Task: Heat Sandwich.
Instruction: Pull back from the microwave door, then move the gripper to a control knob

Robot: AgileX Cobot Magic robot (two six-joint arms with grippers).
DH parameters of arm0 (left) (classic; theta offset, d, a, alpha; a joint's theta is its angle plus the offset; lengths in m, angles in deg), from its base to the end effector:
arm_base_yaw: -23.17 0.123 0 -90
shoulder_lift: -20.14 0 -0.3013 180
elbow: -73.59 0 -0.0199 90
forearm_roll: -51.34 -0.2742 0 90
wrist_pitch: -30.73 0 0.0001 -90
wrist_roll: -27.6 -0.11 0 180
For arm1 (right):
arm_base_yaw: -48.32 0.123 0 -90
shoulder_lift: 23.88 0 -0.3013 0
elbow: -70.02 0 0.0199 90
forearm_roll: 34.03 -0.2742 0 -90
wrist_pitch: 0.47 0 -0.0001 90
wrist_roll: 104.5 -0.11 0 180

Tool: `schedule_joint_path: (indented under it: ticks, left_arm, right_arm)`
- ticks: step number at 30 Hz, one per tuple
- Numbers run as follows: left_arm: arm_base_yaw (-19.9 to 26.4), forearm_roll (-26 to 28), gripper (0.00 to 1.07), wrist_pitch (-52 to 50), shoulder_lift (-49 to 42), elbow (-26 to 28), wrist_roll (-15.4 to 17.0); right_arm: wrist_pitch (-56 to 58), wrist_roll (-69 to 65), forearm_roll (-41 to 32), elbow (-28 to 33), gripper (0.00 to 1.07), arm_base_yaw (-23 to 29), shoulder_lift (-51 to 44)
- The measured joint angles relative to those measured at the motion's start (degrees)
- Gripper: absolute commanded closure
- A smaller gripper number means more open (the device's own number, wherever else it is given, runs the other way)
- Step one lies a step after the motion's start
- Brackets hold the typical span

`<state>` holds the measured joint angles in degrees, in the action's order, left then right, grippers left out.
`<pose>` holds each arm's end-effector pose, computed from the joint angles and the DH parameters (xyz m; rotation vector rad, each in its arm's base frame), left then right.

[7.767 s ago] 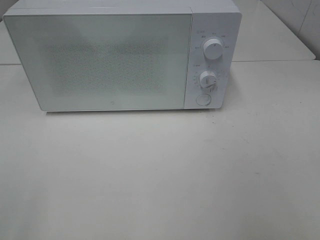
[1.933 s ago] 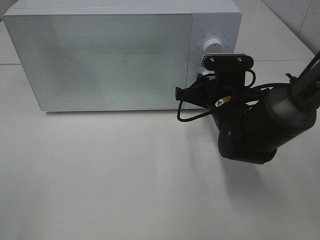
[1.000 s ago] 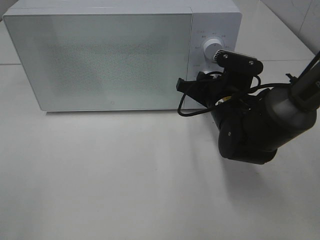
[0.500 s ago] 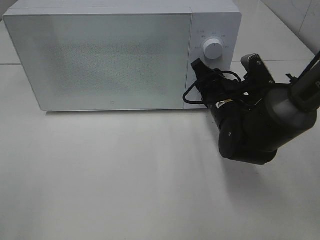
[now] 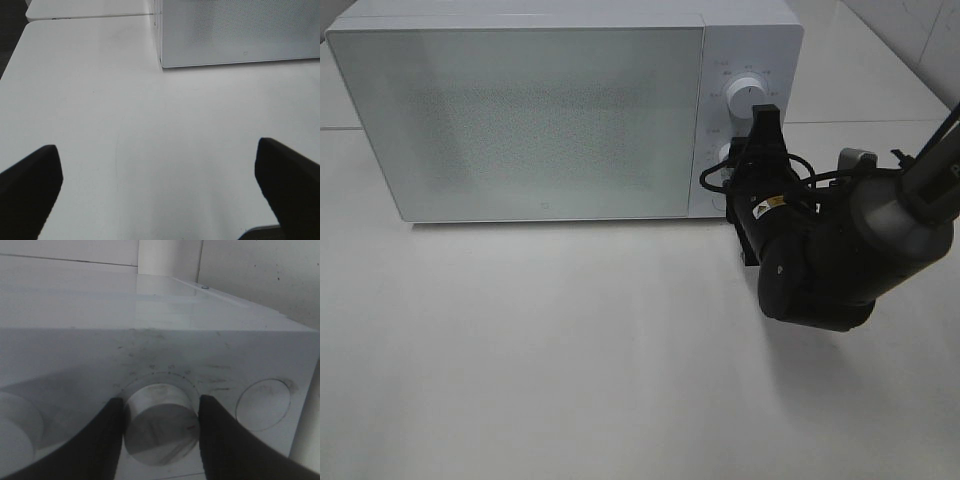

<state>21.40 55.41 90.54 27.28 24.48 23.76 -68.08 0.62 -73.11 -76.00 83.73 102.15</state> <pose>0.0164 -0.0073 0.2811 0.1017 2.0216 -0.0619 0.3454 0.1669 0.1033 1.2611 1.3079 1.1159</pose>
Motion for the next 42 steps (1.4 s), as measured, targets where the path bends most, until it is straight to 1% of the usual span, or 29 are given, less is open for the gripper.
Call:
schedule_joint_path:
  ticks: [2, 5, 9, 18, 30, 31, 34, 35, 36, 39, 40, 41, 42]
  left_arm:
    - [0.0, 0.0, 0.05, 0.0, 0.0, 0.0, 0.0]
    - [0.0, 0.0, 0.05, 0.0, 0.0, 0.0, 0.0]
    - [0.0, 0.0, 0.05, 0.0, 0.0, 0.0, 0.0]
    - [0.0, 0.0, 0.05, 0.0, 0.0, 0.0, 0.0]
    - [0.0, 0.0, 0.05, 0.0, 0.0, 0.0, 0.0]
    - [0.0, 0.0, 0.05, 0.0, 0.0, 0.0, 0.0]
    - [0.0, 0.0, 0.05, 0.0, 0.0, 0.0, 0.0]
    - [0.0, 0.0, 0.05, 0.0, 0.0, 0.0, 0.0]
    - [0.0, 0.0, 0.05, 0.0, 0.0, 0.0, 0.0]
    - [0.0, 0.0, 0.05, 0.0, 0.0, 0.0, 0.0]
    - [0.0, 0.0, 0.05, 0.0, 0.0, 0.0, 0.0]
    - [0.0, 0.0, 0.05, 0.0, 0.0, 0.0, 0.0]
    - [0.0, 0.0, 0.05, 0.0, 0.0, 0.0, 0.0]
  right_arm:
    - [0.0, -1.78, 0.0, 0.0, 0.94, 0.0, 0.06]
    - [0.11, -9.34, -0.06, 0.0, 0.94, 0.0, 0.06]
    - [0.11, -12.66, -0.06, 0.0, 0.94, 0.0, 0.06]
    - [0.17, -13.64, -0.06, 0.0, 0.93, 0.0, 0.06]
    - [0.11, -13.64, 0.52, 0.17, 0.88, -0.11, 0.06]
    - [0.11, -13.64, 0.63, 0.17, 0.87, -0.17, 0.06]
    - [0.11, -13.64, 0.74, 0.17, 0.78, -0.17, 0.06]
    - [0.11, -13.64, 0.74, 0.17, 0.78, -0.17, 0.06]
    - [0.11, -13.18, 0.74, 0.17, 0.72, -0.17, 0.06]
    - [0.11, -12.72, 0.74, 0.17, 0.59, -0.17, 0.06]
    - [0.11, -12.72, 0.74, 0.17, 0.59, -0.17, 0.06]
    - [0.11, -12.43, 1.26, 0.17, 0.5, -0.17, 0.06]
    - [-0.06, -12.26, 1.78, 0.17, 0.45, -0.17, 0.06]
